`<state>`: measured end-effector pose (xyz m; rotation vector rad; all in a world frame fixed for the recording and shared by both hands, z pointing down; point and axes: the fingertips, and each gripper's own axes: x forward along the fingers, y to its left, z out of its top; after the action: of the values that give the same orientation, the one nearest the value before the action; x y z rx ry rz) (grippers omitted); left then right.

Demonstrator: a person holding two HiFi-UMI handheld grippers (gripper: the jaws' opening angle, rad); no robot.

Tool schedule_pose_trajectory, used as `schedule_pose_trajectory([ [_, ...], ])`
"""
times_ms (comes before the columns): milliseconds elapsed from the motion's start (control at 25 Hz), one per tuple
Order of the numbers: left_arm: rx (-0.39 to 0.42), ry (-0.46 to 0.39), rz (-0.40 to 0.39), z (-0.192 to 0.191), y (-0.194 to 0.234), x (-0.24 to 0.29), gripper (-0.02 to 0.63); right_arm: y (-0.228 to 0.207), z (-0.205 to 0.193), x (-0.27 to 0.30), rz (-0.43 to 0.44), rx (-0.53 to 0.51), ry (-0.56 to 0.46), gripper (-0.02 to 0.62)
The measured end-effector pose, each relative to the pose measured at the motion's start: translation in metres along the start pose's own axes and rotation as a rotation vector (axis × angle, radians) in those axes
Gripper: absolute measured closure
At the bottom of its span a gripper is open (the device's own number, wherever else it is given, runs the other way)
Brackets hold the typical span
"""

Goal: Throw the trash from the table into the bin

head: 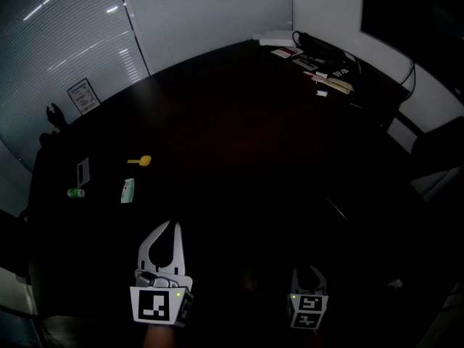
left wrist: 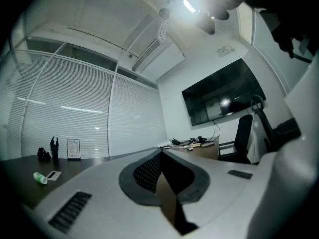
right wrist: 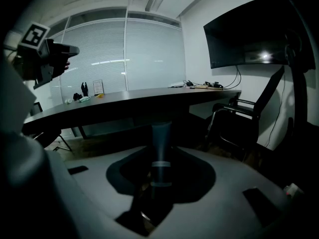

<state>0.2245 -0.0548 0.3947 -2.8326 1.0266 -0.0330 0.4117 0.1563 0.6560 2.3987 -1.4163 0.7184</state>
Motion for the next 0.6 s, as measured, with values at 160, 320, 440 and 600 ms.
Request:
schedule_pose_trajectory([
  [160, -0.004, -0.008, 0.004, 0.000, 0.002, 0.001, 0.609, -0.002, -0.008, 0.004, -0.011, -0.013, 0.033, 0.476],
  [320, -0.008, -0.008, 0.015, 0.000, 0.003, 0.000, 0.609, -0.008, -0.013, 0.005, -0.021, 0.007, 0.062, 0.474],
  [440, -0.012, -0.008, 0.017, 0.002, 0.002, 0.000, 0.609, -0.011, -0.007, 0.003, -0.032, 0.009, 0.047, 0.472],
  [600, -0.008, -0.014, 0.014, 0.005, 0.001, -0.001, 0.609, -0.015, 0.002, 0.003, -0.038, 0.003, 0.018, 0.472],
])
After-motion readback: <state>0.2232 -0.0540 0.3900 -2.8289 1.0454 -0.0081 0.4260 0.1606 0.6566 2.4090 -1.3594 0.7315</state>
